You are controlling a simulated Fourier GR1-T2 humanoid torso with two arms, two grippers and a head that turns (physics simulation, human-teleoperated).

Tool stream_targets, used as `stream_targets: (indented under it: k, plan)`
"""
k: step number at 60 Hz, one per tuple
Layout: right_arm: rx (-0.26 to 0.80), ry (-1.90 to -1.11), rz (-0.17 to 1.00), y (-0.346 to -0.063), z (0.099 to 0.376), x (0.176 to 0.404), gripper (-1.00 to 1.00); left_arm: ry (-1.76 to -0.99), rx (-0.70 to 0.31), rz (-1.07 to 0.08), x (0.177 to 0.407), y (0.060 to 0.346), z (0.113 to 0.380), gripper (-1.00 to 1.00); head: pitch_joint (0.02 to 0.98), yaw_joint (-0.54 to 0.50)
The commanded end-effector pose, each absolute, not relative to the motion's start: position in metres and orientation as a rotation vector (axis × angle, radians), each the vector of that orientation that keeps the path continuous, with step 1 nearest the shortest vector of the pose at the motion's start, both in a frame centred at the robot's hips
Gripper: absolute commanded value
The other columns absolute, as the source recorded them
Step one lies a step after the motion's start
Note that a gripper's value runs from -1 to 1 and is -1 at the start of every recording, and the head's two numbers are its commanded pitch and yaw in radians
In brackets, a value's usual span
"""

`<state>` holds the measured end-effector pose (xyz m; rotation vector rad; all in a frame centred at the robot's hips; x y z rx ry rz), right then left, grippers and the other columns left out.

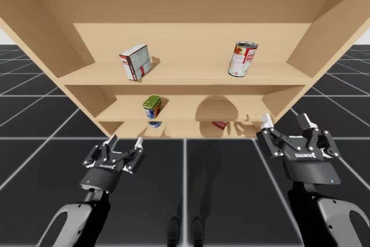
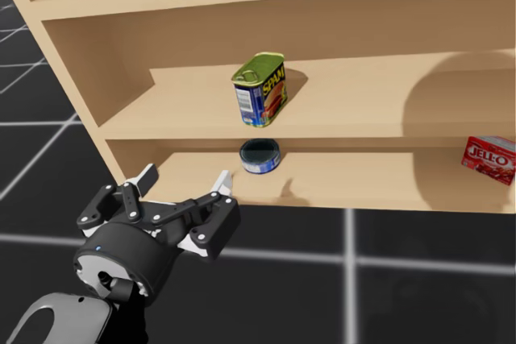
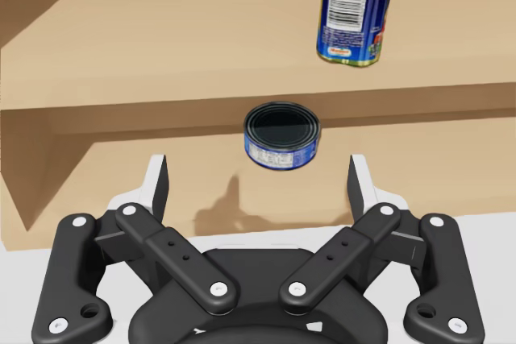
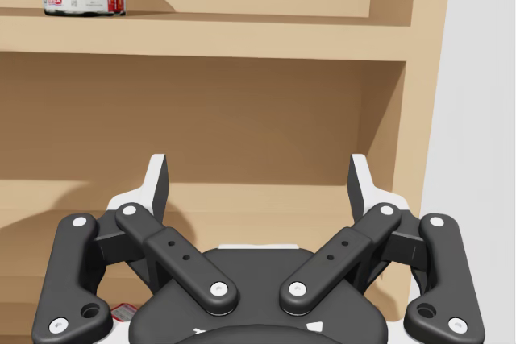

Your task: Find the tuna fish can on the shelf and bring it to me.

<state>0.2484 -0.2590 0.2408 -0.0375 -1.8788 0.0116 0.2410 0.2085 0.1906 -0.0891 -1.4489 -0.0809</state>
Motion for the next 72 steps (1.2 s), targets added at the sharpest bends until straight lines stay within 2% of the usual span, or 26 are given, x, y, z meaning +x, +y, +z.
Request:
stream_targets:
  k: [1, 23, 48, 72]
  plan:
    - [-0.037, -1.878, 0.012, -0.259, 0.241, 0.249, -1.00, -1.427, -0.101, -0.094, 0.259, 0.201, 0.172, -1.00, 0.717, 0.23]
    - [-0.031, -1.866, 0.009, -0.260, 0.241, 0.248, -1.00, -1.374, -0.121, -0.116, 0.308, 0.181, 0.152, -1.00, 0.710, 0.22]
    - [-0.030, -1.868, 0.005, -0.262, 0.241, 0.248, -1.00, -1.325, -0.084, -0.108, 0.355, 0.172, 0.140, -1.00, 0.702, 0.22]
    - [-0.031, -1.868, 0.006, -0.262, 0.241, 0.249, -1.00, -1.272, -0.058, -0.109, 0.384, 0.165, 0.124, -1.00, 0.704, 0.21]
